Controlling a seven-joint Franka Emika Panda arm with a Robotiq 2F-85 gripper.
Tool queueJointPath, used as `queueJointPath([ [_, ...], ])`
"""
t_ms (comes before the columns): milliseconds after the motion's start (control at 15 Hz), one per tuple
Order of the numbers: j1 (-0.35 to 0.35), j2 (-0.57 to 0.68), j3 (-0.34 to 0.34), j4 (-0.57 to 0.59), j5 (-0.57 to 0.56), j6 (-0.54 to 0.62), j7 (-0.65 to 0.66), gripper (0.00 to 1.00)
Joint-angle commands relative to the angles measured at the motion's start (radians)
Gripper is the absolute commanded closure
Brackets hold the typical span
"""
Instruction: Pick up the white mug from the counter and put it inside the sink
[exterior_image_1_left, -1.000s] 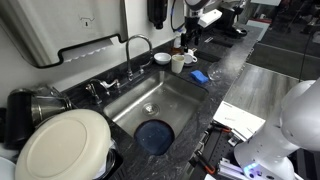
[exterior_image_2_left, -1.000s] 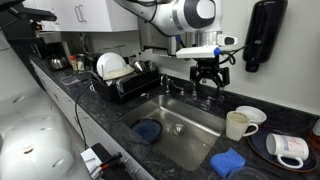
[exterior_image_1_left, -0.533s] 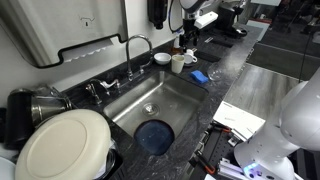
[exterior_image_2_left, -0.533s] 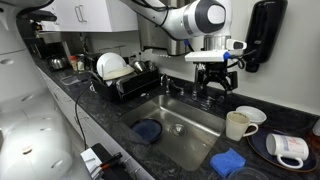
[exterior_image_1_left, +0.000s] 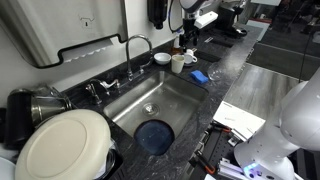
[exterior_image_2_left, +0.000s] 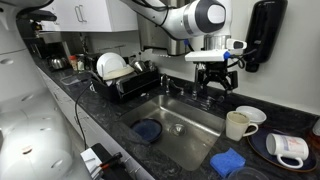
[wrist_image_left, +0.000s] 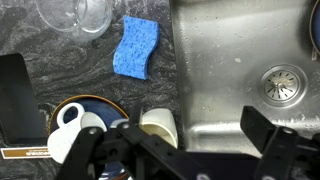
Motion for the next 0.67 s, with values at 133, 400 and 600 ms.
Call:
queueJointPath([
  [133,-0.022,0.026,-0.005,0.008,0.038,0.093,-0.271,0.00],
  [400,-0.040,0.052,-0.023,0.023,0.124,0.195,-0.538,0.00],
  [600,-0.061,0.084,-0.033,0.057,0.128,0.154,-0.748,0.00],
])
